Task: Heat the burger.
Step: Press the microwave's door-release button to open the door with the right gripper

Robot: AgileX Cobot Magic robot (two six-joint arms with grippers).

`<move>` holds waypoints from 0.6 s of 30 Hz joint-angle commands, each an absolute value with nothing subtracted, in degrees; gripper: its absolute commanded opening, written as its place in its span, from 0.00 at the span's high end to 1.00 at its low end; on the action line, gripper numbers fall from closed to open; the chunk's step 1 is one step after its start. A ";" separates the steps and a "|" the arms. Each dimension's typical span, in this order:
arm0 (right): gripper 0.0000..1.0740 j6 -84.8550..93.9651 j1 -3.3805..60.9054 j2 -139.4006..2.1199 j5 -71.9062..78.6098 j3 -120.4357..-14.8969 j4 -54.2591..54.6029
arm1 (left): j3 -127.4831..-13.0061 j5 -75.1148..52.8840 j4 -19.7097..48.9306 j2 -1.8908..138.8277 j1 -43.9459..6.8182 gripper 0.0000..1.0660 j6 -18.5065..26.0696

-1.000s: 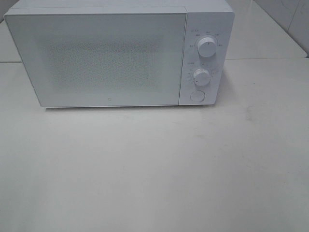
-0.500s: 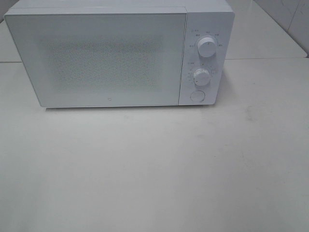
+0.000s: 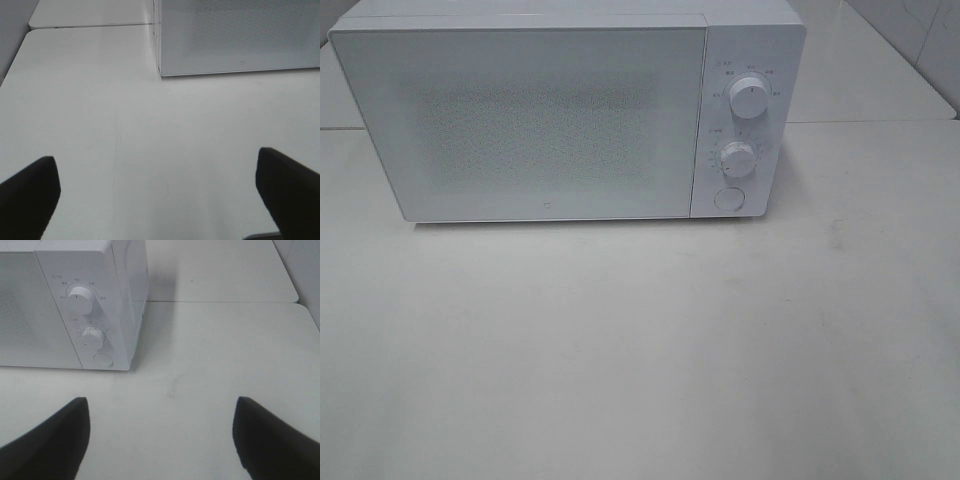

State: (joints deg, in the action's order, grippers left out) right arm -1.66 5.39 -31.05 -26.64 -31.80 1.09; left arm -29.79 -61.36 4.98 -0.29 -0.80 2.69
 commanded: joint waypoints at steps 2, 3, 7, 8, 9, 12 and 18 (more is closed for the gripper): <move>0.29 -0.97 5.16 -35.24 -20.17 -32.26 0.74 | -29.62 -61.19 5.27 -0.69 -0.69 0.06 2.86; 0.29 -0.97 5.16 -37.93 -17.53 -32.26 0.74 | -29.62 -61.19 5.27 -0.69 -0.69 0.06 2.86; 0.29 -0.97 5.21 -41.65 -13.41 -32.26 0.74 | -29.62 -61.19 5.27 -0.69 -0.69 0.06 2.86; 0.29 -0.97 5.21 -44.06 -10.31 -32.26 0.74 | -29.62 -61.19 5.27 -0.69 -0.69 0.06 2.86; 0.29 -0.97 5.21 -45.32 -9.00 -32.20 0.69 | -29.62 -61.19 5.27 -0.69 -0.69 0.06 2.86; 0.29 -0.97 5.21 -47.44 -5.39 -31.91 0.69 | -29.62 -61.19 5.27 -0.69 -0.69 0.06 2.86; 0.29 -0.97 5.33 -53.46 7.68 -28.65 0.63 | -29.62 -61.19 5.27 -0.69 -0.69 0.06 2.86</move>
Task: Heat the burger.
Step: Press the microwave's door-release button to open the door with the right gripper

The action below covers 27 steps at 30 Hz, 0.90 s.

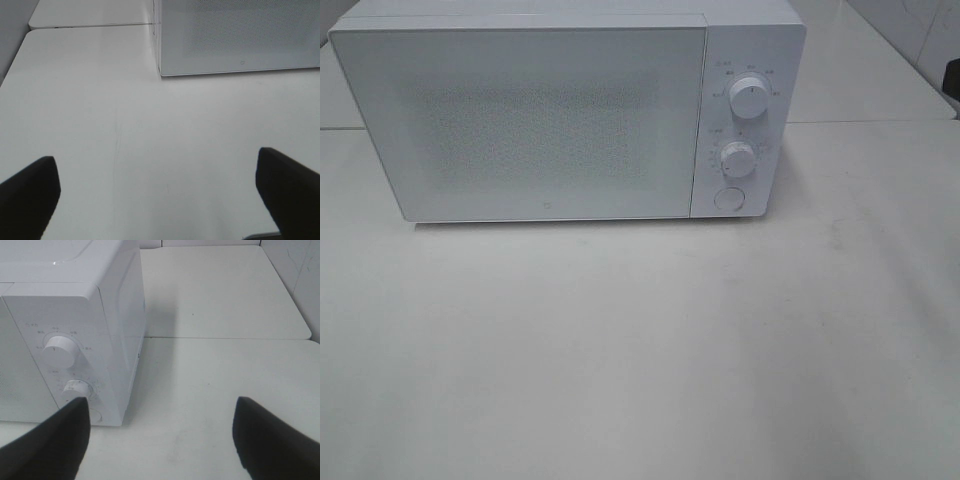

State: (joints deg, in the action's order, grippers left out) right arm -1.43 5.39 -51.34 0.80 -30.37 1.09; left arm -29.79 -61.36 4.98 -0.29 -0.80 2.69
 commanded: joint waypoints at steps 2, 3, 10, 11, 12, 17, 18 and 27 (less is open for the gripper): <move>0.29 -0.97 5.50 -56.67 14.27 -26.59 0.63 | -29.62 -61.19 5.27 -0.69 -0.69 0.06 2.86; 0.29 -0.97 5.50 -56.67 14.27 -26.59 0.63 | -29.62 -61.19 5.27 -0.69 -0.69 0.06 2.86; 0.29 -0.46 5.50 -64.86 33.12 -21.08 0.69 | -29.62 -61.19 5.27 -0.69 -0.69 0.06 2.86; 0.29 -0.46 5.50 -64.86 33.12 -21.08 0.69 | -29.62 -61.19 5.27 -0.69 -0.69 0.06 2.86; 0.29 0.40 5.50 -66.63 36.90 -20.17 0.69 | -29.62 -61.19 5.27 -0.69 -0.69 0.06 2.86; 0.29 2.12 5.56 -70.36 44.58 -17.59 1.66 | -29.62 -61.19 5.27 -0.69 -0.69 0.06 2.86; 0.29 3.32 6.13 -72.54 47.50 -16.33 3.32 | -29.62 -61.19 5.27 -0.69 -0.69 0.06 2.86; 0.29 9.97 16.10 -81.59 57.81 -13.58 16.62 | -29.62 -61.19 5.27 -0.69 -0.69 0.06 2.86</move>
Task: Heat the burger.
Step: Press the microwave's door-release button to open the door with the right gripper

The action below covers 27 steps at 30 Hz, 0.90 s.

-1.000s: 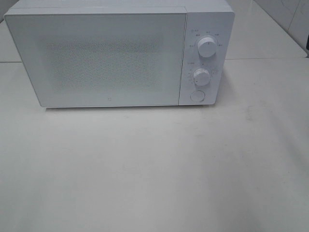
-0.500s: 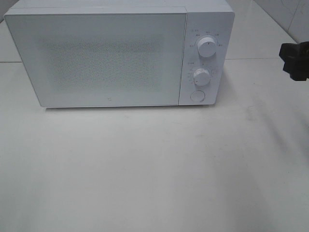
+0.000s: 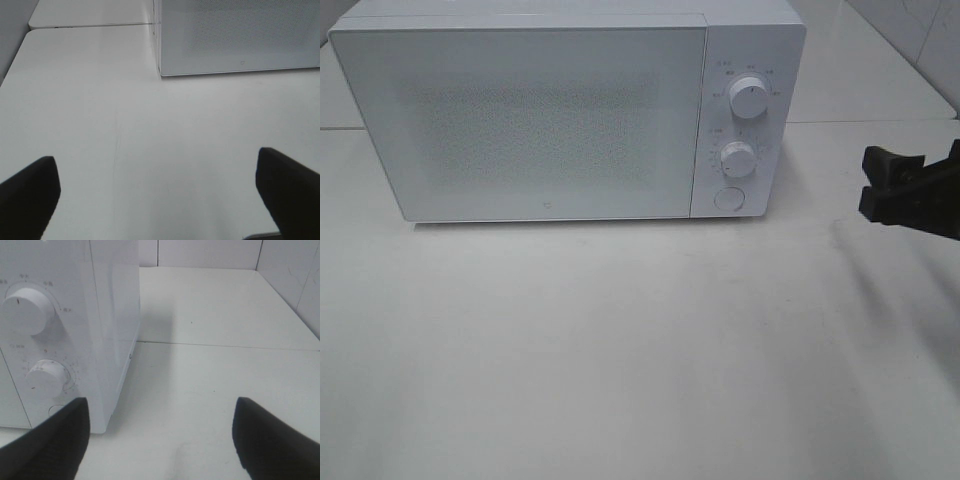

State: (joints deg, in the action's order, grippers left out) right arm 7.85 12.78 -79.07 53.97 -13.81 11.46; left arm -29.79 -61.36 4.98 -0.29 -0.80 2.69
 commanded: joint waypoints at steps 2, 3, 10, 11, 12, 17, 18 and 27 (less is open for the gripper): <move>0.29 11.34 22.06 -85.71 62.22 -13.64 22.63 | -29.62 -61.19 5.27 -0.69 -0.69 0.06 2.86; 0.29 11.34 22.06 -85.71 62.22 -13.64 22.63 | -29.62 -61.19 5.27 -0.69 -0.69 0.06 2.86; 0.29 11.75 33.69 -92.19 66.18 -15.30 33.92 | -29.62 -61.19 5.27 -0.69 -0.69 0.06 2.86; 0.29 11.75 33.69 -92.19 66.18 -15.30 33.92 | -29.62 -61.19 5.27 -0.69 -0.69 0.06 2.86; 0.29 12.43 35.07 -92.82 66.18 -15.87 34.78 | -29.62 -61.19 5.27 -0.69 -0.69 0.06 2.86; 0.29 17.59 40.16 -96.31 66.18 -19.71 40.28 | -29.62 -61.19 5.27 -0.69 -0.69 0.06 2.86; 0.29 18.68 41.71 -97.80 66.12 -21.08 42.28 | -29.62 -61.19 5.27 -0.69 -0.69 0.06 2.86; 0.29 18.68 44.06 -101.30 64.74 -24.35 44.29 | -29.62 -61.19 5.27 -0.69 -0.69 0.06 2.86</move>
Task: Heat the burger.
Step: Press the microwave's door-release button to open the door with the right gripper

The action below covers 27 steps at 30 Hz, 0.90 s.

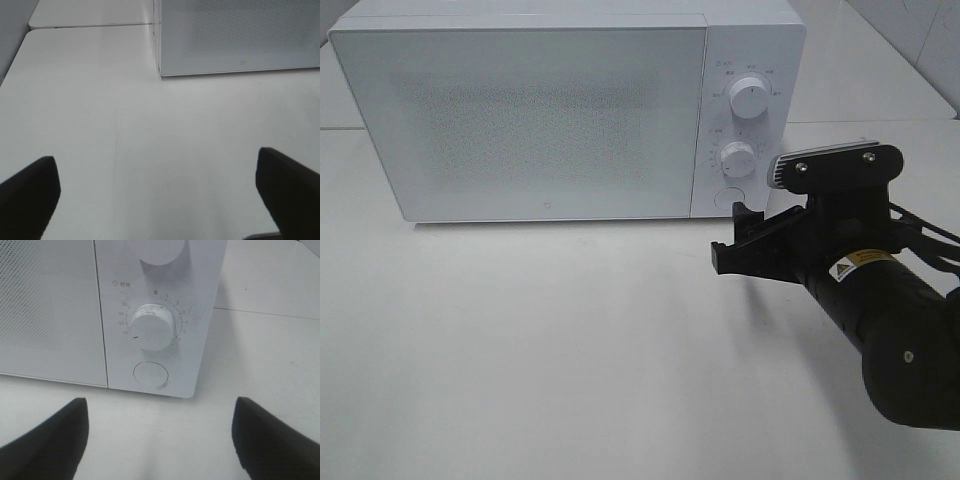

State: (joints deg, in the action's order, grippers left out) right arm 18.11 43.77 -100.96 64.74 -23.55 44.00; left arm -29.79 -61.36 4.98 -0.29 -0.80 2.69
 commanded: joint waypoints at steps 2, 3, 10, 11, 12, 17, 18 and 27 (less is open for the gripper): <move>0.29 18.28 44.06 -101.30 64.57 -24.35 44.35 | -29.62 -61.19 5.27 -0.69 -0.69 0.06 2.86; 0.29 17.88 44.06 -101.30 64.46 -24.35 44.40 | -29.62 -61.19 5.27 -0.69 -0.69 0.06 2.86; 0.29 7.51 44.06 -101.30 62.68 -24.35 44.40 | -29.62 -61.19 5.27 -0.69 -0.69 0.06 2.86; 0.30 2.12 44.06 -101.30 62.68 -24.35 44.35 | -29.62 -61.19 5.27 -0.69 -0.69 0.06 2.86; 0.30 2.12 44.06 -101.30 62.68 -24.35 44.35 | -29.62 -61.19 5.27 -0.69 -0.69 0.06 2.86; 0.38 -15.07 44.06 -101.30 62.62 -24.35 44.23 | -29.62 -61.19 5.27 -0.69 -0.69 0.06 2.86; 0.40 -19.25 44.06 -101.30 62.62 -24.35 44.23 | -29.62 -61.19 5.27 -0.69 -0.69 0.06 2.86; 0.69 -52.65 44.06 -101.30 62.62 -24.35 43.77 | -29.62 -61.19 5.27 -0.69 -0.69 0.06 2.86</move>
